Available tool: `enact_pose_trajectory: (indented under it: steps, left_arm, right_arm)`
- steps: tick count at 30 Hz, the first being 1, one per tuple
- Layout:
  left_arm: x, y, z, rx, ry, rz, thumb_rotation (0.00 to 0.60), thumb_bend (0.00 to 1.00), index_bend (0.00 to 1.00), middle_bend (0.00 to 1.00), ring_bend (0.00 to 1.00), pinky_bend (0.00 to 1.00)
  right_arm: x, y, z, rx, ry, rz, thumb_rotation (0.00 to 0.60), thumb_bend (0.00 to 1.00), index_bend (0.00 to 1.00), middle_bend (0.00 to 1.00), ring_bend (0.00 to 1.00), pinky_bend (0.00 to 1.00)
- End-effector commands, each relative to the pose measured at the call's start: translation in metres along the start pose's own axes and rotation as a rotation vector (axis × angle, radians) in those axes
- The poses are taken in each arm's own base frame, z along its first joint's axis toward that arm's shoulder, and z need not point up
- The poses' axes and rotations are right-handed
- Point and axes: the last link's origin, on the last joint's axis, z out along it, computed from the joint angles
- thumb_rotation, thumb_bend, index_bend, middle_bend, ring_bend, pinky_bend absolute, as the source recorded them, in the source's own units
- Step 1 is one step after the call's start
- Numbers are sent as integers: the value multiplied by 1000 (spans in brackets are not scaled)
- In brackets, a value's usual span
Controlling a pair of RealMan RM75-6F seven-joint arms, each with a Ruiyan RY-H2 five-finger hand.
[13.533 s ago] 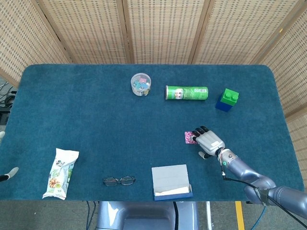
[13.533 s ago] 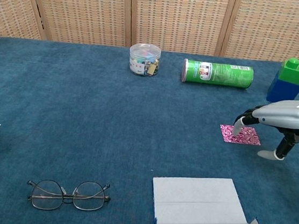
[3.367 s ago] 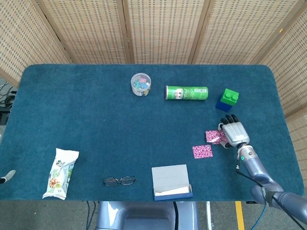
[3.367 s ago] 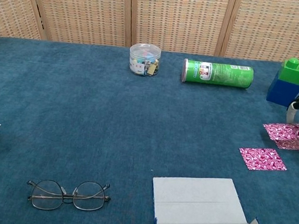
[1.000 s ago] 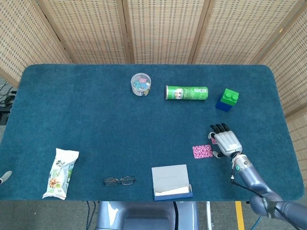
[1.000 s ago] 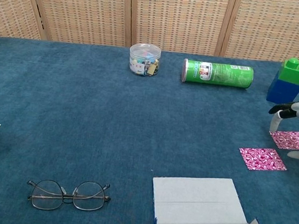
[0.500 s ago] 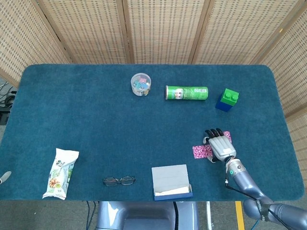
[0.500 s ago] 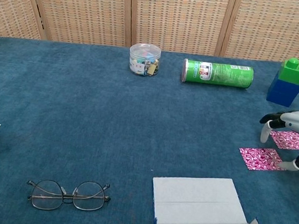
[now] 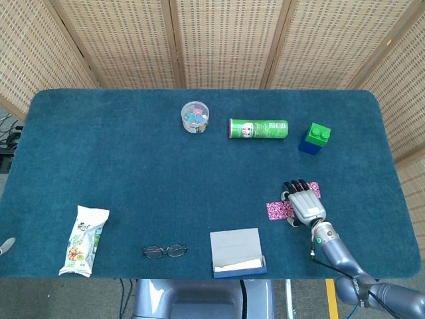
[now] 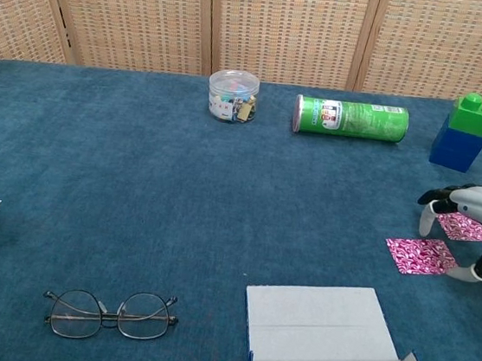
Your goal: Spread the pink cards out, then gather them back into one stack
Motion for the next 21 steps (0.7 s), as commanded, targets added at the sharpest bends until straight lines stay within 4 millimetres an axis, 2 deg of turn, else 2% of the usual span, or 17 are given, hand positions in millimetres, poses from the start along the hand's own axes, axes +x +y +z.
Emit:
enact_pose_trajectory:
  steps: [1, 21]
  left_arm:
    - [0, 0, 0, 0, 0, 0, 600, 57, 0, 0, 0, 0]
    - [1, -1, -1, 4, 6, 0, 600, 57, 0, 0, 0, 0]
  right_arm:
    - [-1, 0, 0, 2, -1, -1, 600, 262, 312, 98, 0, 0]
    - [-3, -1, 6, 4, 10, 1, 600, 260, 318, 98, 0, 0]
